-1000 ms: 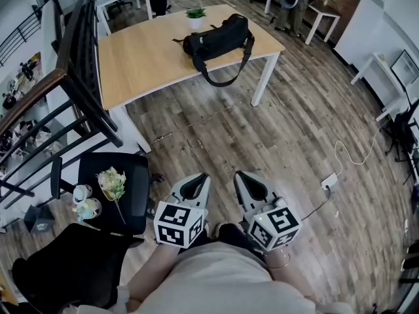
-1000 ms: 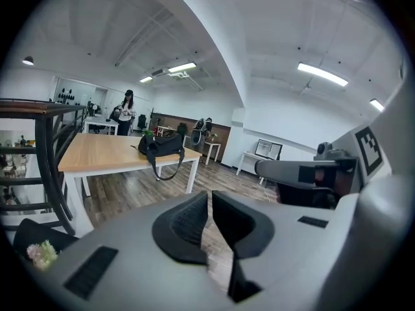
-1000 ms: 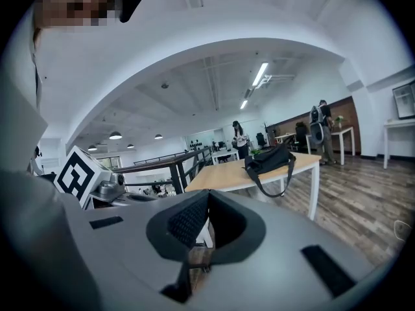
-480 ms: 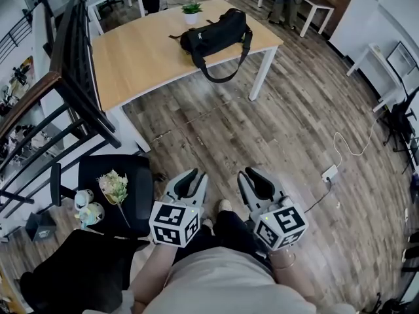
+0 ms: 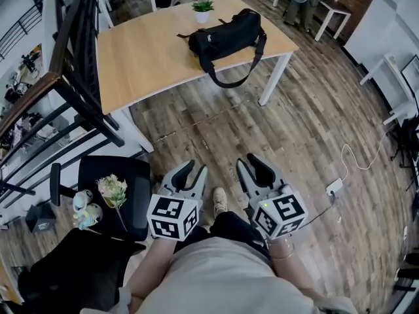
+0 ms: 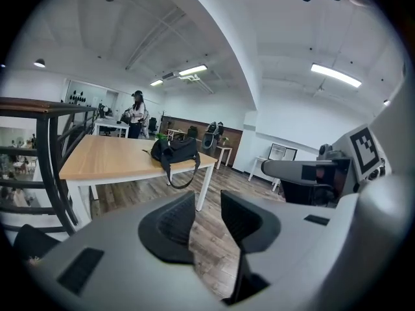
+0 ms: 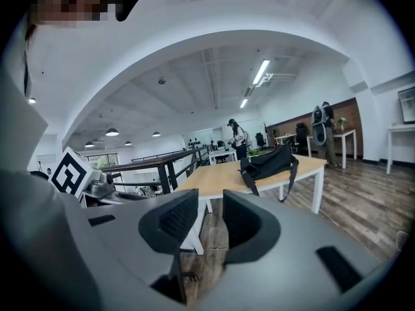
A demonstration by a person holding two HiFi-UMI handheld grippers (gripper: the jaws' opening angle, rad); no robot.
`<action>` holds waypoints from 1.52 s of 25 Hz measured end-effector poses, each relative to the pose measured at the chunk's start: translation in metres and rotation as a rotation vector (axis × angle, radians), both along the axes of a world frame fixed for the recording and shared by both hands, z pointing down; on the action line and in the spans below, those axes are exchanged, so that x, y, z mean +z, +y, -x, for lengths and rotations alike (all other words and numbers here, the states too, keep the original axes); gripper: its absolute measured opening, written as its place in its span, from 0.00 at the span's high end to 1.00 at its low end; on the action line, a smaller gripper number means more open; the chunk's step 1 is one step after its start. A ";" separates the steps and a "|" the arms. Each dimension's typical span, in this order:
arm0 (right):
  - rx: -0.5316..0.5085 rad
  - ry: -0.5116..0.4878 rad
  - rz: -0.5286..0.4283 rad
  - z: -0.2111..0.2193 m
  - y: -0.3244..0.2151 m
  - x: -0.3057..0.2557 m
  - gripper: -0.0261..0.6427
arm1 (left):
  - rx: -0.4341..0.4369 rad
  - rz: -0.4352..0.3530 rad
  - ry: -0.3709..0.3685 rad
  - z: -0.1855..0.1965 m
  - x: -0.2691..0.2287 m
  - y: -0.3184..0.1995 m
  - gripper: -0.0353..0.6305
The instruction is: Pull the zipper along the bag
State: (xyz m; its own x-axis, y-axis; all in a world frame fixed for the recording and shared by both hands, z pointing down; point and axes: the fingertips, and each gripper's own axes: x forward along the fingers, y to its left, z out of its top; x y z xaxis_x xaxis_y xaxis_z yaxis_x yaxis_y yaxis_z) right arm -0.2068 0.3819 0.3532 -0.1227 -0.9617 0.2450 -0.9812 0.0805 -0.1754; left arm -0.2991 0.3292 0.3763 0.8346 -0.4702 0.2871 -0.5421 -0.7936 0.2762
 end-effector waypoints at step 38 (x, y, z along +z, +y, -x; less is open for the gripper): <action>-0.048 -0.090 0.023 -0.194 -0.233 0.014 0.81 | -0.026 0.041 -0.053 -0.213 0.006 -0.246 0.77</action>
State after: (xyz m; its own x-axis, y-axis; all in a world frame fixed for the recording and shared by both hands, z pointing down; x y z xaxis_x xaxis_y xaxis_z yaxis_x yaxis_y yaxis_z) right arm -0.0126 0.1484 0.3668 -0.1915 -0.9485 0.2525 -0.9564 0.1225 -0.2653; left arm -0.0865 0.0830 0.3823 0.8054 -0.4785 0.3499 -0.5771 -0.7678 0.2784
